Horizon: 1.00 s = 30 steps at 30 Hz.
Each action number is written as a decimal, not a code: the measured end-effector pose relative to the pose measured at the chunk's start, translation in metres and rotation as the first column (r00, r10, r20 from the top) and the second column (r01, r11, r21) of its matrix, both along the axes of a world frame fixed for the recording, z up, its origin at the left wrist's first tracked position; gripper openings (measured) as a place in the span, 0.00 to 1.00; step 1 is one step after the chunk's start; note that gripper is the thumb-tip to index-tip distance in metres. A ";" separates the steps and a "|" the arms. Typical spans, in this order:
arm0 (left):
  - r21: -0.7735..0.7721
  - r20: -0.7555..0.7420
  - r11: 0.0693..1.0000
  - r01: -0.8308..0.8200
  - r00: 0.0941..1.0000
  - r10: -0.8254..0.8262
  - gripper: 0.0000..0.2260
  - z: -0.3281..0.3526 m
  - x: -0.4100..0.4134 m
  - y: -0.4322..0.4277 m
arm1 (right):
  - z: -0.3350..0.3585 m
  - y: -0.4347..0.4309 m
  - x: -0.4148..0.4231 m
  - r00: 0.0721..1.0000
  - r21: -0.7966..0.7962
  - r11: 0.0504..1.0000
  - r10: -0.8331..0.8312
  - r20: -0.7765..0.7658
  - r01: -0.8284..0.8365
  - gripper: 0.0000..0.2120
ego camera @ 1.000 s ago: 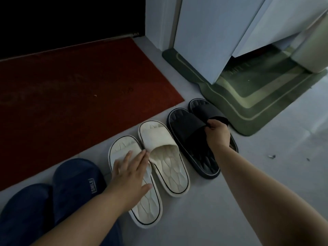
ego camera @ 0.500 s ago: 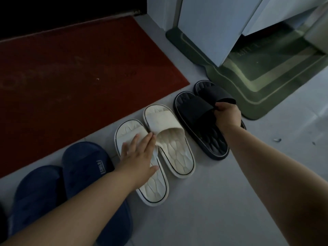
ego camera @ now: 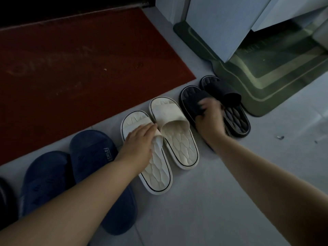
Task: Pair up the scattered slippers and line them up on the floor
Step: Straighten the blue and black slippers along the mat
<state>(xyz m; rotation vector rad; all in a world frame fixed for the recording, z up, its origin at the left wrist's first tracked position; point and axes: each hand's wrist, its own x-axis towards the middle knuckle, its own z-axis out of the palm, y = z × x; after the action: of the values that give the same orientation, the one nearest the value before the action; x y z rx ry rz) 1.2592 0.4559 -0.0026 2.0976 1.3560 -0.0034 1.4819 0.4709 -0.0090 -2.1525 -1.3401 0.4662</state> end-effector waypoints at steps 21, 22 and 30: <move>-0.105 -0.101 0.902 -0.419 0.907 0.409 0.27 0.004 -0.028 -0.006 | -0.014 0.007 -0.044 0.872 -0.100 0.884 0.468 0.141 -0.458 0.22; -0.099 -0.109 0.898 -0.429 0.901 0.419 0.27 0.005 -0.027 -0.006 | -0.015 0.008 -0.043 0.873 -0.114 0.883 0.468 0.136 -0.456 0.22; -0.088 -0.064 0.877 -0.473 0.881 0.469 0.26 0.004 -0.021 -0.003 | -0.016 -0.003 -0.034 0.854 -0.167 0.874 0.483 0.194 -0.456 0.22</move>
<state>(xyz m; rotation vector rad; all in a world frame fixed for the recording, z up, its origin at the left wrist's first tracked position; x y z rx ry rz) 1.2384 0.4527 0.0014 1.6438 1.8218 0.0877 1.4476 0.4676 -0.0250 -2.0001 -2.0384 0.4991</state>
